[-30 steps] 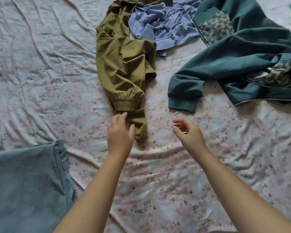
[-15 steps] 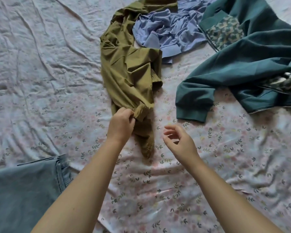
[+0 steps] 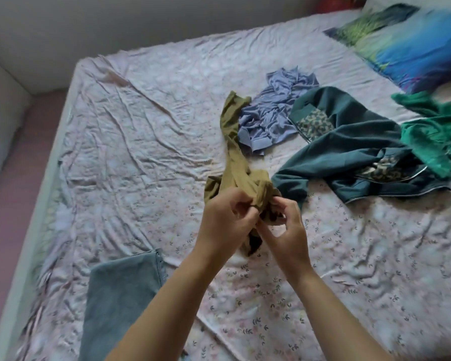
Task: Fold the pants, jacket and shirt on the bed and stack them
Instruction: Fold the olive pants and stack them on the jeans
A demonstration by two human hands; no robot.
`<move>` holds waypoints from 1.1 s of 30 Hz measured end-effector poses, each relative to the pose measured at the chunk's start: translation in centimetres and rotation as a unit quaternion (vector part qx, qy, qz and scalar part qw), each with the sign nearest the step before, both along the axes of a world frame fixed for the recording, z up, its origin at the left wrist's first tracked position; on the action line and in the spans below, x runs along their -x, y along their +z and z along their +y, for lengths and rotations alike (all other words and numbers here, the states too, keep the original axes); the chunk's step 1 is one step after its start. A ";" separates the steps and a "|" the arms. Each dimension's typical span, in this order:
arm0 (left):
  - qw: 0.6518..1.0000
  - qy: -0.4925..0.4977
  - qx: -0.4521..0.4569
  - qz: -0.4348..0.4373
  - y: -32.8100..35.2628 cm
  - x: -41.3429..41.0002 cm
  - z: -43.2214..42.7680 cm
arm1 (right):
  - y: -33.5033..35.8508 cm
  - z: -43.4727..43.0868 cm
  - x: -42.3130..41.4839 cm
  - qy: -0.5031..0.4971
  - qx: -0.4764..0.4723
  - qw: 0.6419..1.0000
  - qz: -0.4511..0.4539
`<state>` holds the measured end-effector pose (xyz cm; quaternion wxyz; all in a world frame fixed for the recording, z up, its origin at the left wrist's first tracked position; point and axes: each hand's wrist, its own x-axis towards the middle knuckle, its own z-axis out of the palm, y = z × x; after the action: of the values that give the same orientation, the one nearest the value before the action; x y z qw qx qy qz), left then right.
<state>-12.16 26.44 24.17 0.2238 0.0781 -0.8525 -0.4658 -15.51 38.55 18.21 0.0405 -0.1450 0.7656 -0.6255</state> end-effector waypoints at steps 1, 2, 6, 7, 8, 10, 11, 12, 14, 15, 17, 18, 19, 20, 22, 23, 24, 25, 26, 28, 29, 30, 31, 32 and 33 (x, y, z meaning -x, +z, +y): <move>1.000 -0.004 0.007 0.012 2.0 -0.4 0.4 | 1.8 0.1 -0.6 -0.005 0.007 1.000 0.003; 1.000 -0.008 0.018 0.024 4.0 -0.8 0.8 | 3.6 0.3 -1.1 -0.007 0.017 1.000 0.006; 0.997 -0.007 0.037 0.063 11.9 -2.5 2.4 | 11.4 1.3 -2.9 0.012 0.068 0.996 0.053; 0.997 -0.007 0.035 0.070 13.8 -3.0 2.5 | 13.4 1.6 -3.3 0.028 0.091 0.993 0.063; 0.997 -0.011 0.036 0.074 15.6 -3.4 2.5 | 15.3 1.8 -3.7 0.045 0.108 0.991 0.071; 0.996 -0.030 0.050 0.073 19.1 -4.4 2.3 | 18.8 1.9 -4.6 0.066 0.102 0.989 0.085; 0.995 -0.043 0.058 0.072 20.7 -4.9 2.1 | 20.2 1.9 -5.1 0.067 0.087 0.990 0.093; 0.994 -0.056 0.066 0.070 22.1 -5.4 1.8 | 21.6 1.9 -5.5 0.060 0.069 0.991 0.102; 0.992 -0.075 0.080 0.067 24.7 -6.4 1.2 | 24.0 2.2 -6.0 0.045 0.042 0.990 0.126; 0.990 -0.083 0.091 0.071 25.8 -6.9 0.9 | 25.1 2.5 -6.0 0.048 0.037 0.989 0.138; 0.983 -0.089 0.129 0.093 27.5 -7.7 0.1 | 27.3 3.4 -5.9 0.068 0.022 0.985 0.158; 0.979 -0.089 0.151 0.101 28.2 -8.0 -0.4 | 28.2 3.8 -5.7 0.077 0.005 0.983 0.167; 0.976 -0.085 0.172 0.103 28.7 -8.1 -0.8 | 29.1 4.3 -5.4 0.086 -0.019 0.980 0.177; 0.973 -0.078 0.192 0.101 29.1 -8.2 -1.2 | 30.0 4.6 -5.1 0.098 -0.047 0.977 0.184; 0.967 -0.058 0.227 0.101 29.7 -8.2 -1.9 | 31.5 5.0 -4.3 0.128 -0.104 0.969 0.185; 0.963 -0.046 0.243 0.105 30.1 -8.1 -2.2 | 32.1 4.9 -3.9 0.138 -0.132 0.964 0.187; 0.959 -0.035 0.260 0.110 30.6 -8.0 -2.5 | 32.7 4.9 -3.5 0.142 -0.153 0.959 0.191; 0.954 -0.024 0.275 0.115 31.2 -7.9 -2.8 | 33.4 4.8 -3.0 0.137 -0.163 0.956 0.200; 0.949 -0.014 0.292 0.122 31.9 -7.9 -3.1 | 34.0 4.6 -2.5 0.127 -0.168 0.954 0.212; 0.936 0.008 0.322 0.144 33.7 -7.8 -3.8 | 35.2 4.4 -1.5 0.106 -0.185 0.950 0.230; 0.930 0.020 0.334 0.155 34.7 -7.9 -4.1 | 35.8 4.3 -1.0 0.100 -0.195 0.947 0.234; 0.924 0.032 0.344 0.165 35.8 -7.9 -4.5 | 36.5 4.3 -0.5 0.094 -0.204 0.945 0.240; 0.918 0.044 0.355 0.173 36.9 -7.8 -5.0 | 37.5 4.1 -0.1 0.087 -0.208 0.943 0.243; 0.911 0.061 0.365 0.182 38.1 -7.8 -5.4 | 38.7 3.9 0.2 0.082 -0.208 0.942 0.250; 0.903 0.085 0.373 0.195 39.4 -7.6 -5.8 | 40.3 3.7 0.4 0.070 -0.202 0.941 0.263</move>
<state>-4.56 20.60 63.54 0.4373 -0.0316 -0.8933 -0.0986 -15.92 42.23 58.49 -0.0905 -0.3463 0.8470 -0.3932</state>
